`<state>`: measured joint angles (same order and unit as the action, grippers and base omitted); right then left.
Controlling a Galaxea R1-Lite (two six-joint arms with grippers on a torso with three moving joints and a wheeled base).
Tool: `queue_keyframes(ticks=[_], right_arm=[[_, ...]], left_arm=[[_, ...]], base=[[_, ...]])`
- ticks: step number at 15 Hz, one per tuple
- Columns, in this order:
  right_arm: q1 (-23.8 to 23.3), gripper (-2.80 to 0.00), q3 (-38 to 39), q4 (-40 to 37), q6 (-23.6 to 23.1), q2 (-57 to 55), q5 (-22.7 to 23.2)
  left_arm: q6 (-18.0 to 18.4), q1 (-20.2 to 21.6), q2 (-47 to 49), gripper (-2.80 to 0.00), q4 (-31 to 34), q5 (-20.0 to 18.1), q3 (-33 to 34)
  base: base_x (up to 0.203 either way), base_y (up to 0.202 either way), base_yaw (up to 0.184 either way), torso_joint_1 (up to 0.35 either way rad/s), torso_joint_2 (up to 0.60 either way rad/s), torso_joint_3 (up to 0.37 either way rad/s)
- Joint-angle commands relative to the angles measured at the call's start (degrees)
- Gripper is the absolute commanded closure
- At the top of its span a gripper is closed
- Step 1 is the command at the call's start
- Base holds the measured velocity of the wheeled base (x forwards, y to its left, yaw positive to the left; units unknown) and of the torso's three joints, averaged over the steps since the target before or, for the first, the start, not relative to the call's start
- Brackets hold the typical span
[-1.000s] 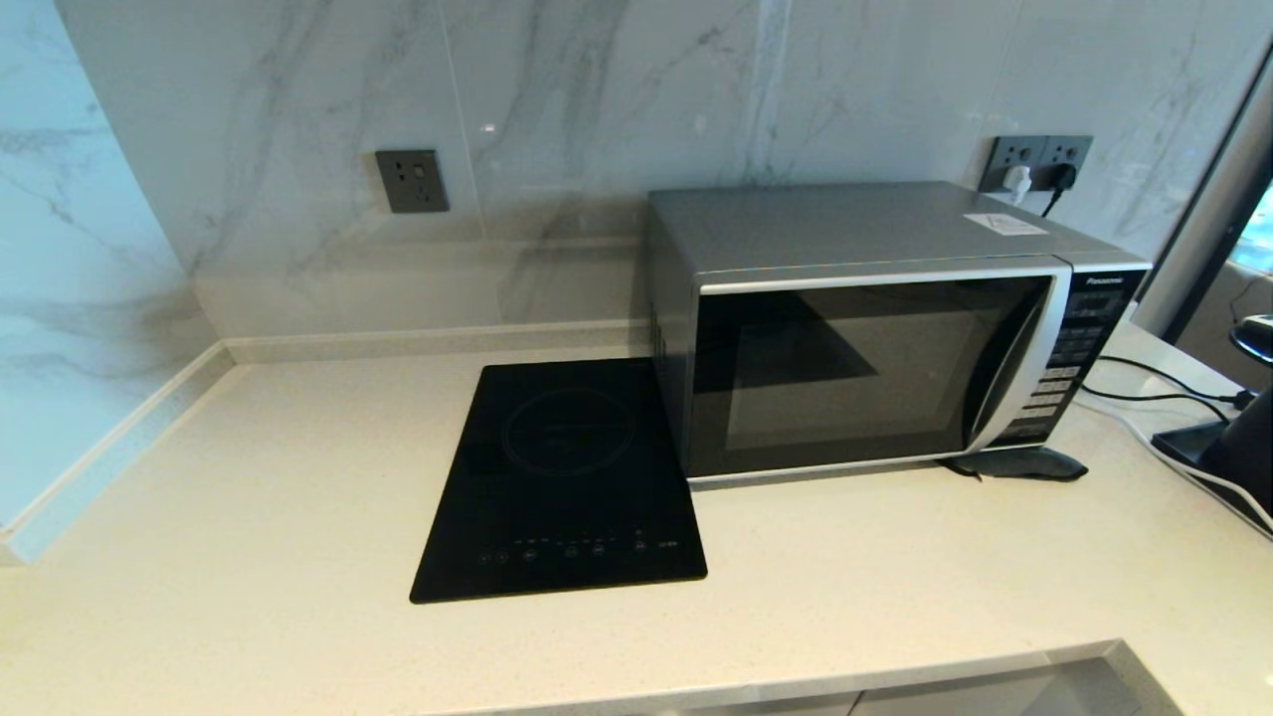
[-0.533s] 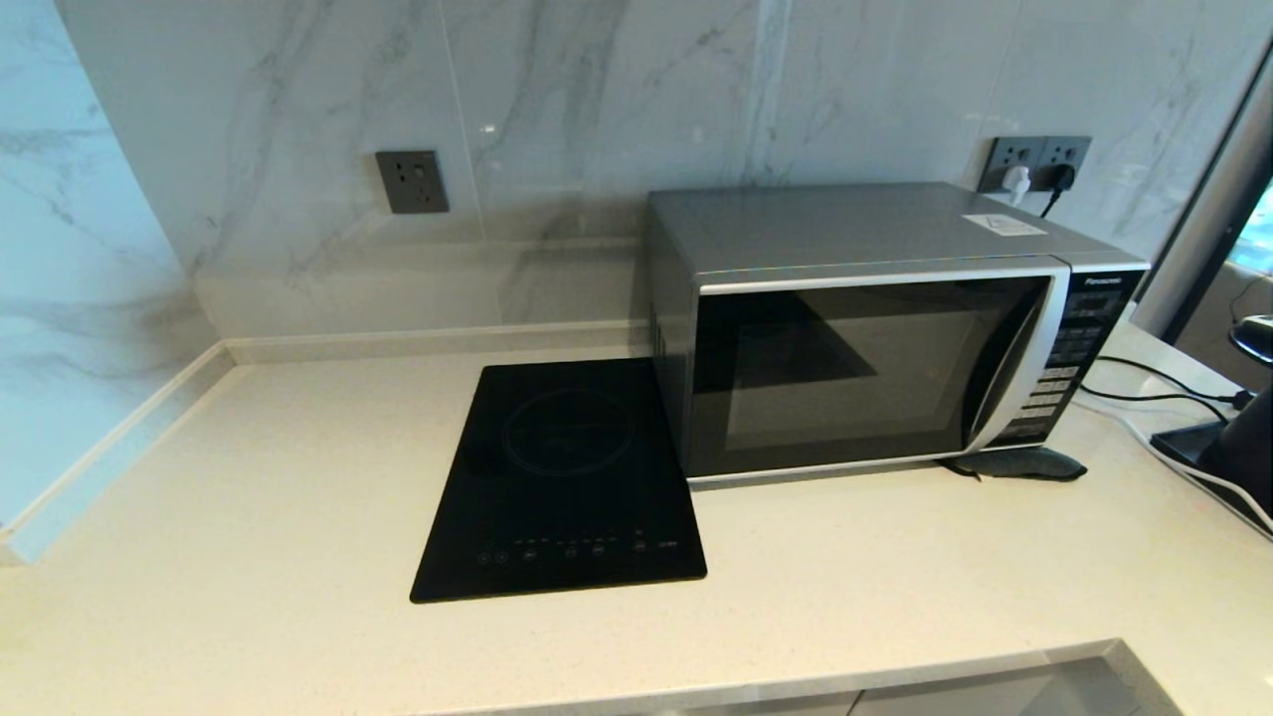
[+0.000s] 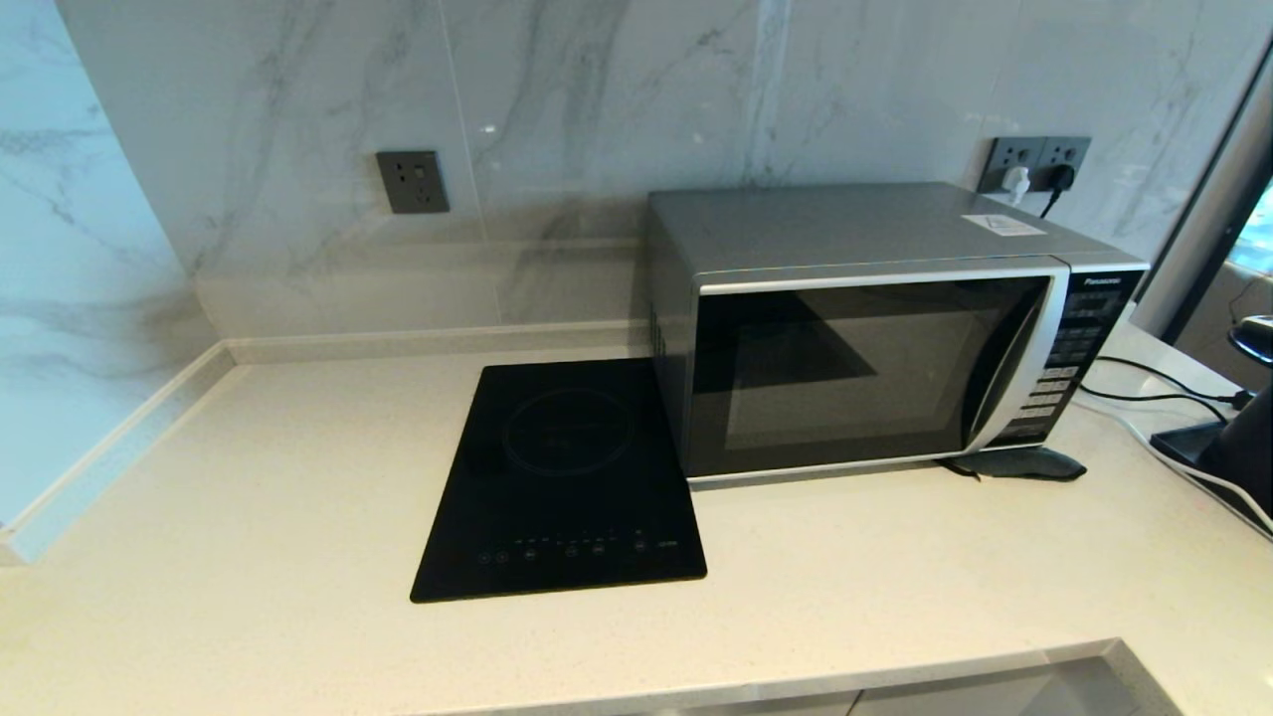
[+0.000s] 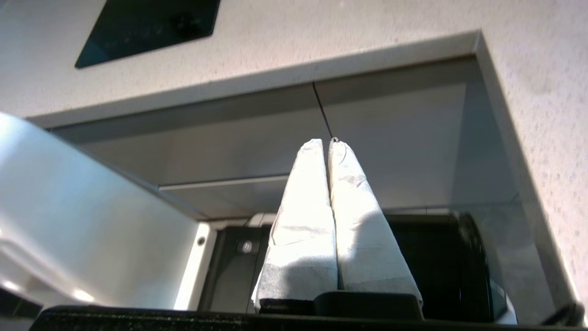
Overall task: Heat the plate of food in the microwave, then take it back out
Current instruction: Open the microwave oven
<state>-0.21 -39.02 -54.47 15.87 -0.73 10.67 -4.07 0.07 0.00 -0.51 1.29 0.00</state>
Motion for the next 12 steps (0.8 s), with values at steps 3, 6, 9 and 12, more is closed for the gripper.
queue_keyframes(ticks=[3, 6, 9, 12], right_arm=[[0.0, 0.00, 12.1, 14.2, -2.0, 0.7, -5.5], [0.0, 0.00, 21.7, 28.5, -6.4, 0.7, -10.5], [0.0, 0.00, 32.1, 43.3, -10.4, 0.7, -13.1], [0.0, 0.00, 37.8, 51.0, -11.2, 0.7, -13.4]], left_arm=[[-0.1, 0.0, 0.1, 0.00, 0.0, 0.0, 0.0], [-0.1, 0.0, 0.1, 0.00, 0.0, 0.0, 0.0], [-0.1, 0.0, 0.1, 0.00, 0.0, 0.0, 0.0], [-0.1, 0.0, 0.1, 0.00, 0.0, 0.0, 0.0]], base=[[0.000, 0.000, 0.000, 0.000, 0.00, 0.000], [0.000, 0.000, 0.000, 0.000, 0.00, 0.000], [0.000, 0.000, 0.000, 0.000, 0.00, 0.000], [0.000, 0.000, 0.000, 0.000, 0.00, 0.000]])
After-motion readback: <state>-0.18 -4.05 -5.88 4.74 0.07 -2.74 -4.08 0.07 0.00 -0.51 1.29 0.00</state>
